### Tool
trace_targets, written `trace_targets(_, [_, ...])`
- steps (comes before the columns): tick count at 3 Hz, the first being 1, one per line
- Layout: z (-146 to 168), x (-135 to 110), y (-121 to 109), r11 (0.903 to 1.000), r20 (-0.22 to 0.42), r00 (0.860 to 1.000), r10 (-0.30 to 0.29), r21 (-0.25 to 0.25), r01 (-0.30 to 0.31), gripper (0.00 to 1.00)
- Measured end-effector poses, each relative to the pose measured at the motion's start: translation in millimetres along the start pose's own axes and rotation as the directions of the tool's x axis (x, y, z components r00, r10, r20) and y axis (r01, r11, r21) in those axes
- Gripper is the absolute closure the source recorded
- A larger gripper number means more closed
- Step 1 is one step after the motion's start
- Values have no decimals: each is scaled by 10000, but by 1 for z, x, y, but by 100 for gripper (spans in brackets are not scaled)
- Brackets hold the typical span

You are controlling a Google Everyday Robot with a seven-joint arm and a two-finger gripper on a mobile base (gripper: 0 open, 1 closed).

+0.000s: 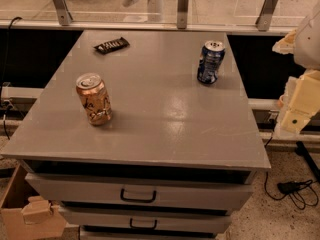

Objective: Knock pepsi can over

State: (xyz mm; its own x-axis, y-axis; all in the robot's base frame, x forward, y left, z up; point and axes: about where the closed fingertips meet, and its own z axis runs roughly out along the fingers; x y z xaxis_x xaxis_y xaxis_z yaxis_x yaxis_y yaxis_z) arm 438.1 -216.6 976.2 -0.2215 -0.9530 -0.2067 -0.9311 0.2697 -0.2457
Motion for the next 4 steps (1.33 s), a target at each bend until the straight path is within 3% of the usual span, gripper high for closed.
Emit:
trace_targets(1, [6,0,-10,10000,56,10000,-34,54,34,0])
trace_targets(2, [32,0,-42,9995,339,9994,-36,306,26,0])
trace_targets(3, [66,-9,-85,9975,1275,9915,260,612,-340,0])
trace_targets(4, [96,-27,-122,9938,2470,9664,709,658,-898,0])
